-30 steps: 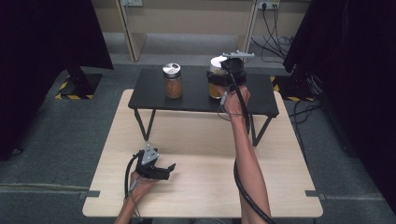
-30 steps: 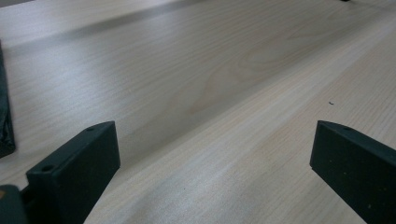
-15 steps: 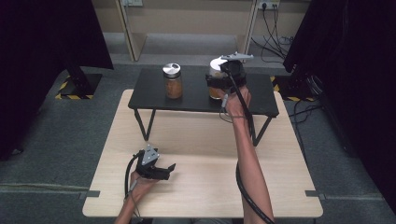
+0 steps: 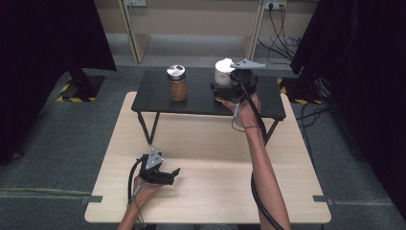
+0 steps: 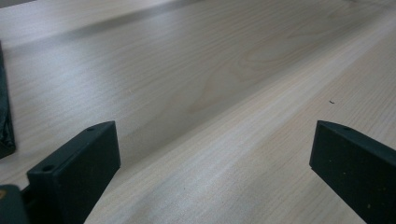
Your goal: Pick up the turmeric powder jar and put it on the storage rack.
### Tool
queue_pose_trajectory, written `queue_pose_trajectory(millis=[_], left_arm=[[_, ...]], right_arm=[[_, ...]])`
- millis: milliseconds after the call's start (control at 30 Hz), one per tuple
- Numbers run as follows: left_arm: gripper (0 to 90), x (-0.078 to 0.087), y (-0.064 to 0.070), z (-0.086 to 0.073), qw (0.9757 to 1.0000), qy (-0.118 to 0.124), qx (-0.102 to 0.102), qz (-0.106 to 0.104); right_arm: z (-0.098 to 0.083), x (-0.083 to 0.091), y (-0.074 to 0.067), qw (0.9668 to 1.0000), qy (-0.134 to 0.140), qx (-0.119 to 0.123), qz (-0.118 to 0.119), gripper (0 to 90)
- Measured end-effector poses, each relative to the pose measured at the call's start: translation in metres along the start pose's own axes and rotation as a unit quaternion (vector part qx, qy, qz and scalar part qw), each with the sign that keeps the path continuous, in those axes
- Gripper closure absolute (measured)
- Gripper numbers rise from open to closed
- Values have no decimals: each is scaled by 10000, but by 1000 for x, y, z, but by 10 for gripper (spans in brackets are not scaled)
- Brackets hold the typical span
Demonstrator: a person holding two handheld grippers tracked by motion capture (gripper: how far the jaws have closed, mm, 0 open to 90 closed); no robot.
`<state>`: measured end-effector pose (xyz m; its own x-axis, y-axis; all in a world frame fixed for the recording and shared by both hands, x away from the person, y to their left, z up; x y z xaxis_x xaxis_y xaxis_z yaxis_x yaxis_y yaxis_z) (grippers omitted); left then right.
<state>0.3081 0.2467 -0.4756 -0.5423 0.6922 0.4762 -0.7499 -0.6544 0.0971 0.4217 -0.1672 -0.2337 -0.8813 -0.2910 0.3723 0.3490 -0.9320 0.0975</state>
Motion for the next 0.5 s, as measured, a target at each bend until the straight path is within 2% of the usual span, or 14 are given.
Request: queue_pose_trajectory(millis=[67,133,300,400,500], left_arm=[[8,0,0,0,10000,-4,0,1],[8,0,0,0,10000,-8,0,-3],[8,0,0,1,10000,-17,-3,-6],[8,-1,0,1,10000,-26,-9,-8],[8,-1,0,1,10000,-21,0,-12]], right_arm=[[-3,4,1,10000,12,69,63,1],[-5,8,-1,9999,-33,98,5,1],[-20,18,1,10000,54,34,56,1],[-32,24,7,9994,161,-47,315,1],[-43,30,10,9983,212,6,540,1]])
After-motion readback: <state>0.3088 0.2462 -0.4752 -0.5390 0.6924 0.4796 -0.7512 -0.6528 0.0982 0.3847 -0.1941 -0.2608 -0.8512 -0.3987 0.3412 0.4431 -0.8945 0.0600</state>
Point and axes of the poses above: each handheld gripper's, and its own axes: x roughly backward along the jaws, z roughly out of its top, y roughly to its right, the point moved 3 cm from there along -x, roughly forward along the jaws, and after that the axes turned 12 degrees about -z, right-handed, at the moved point
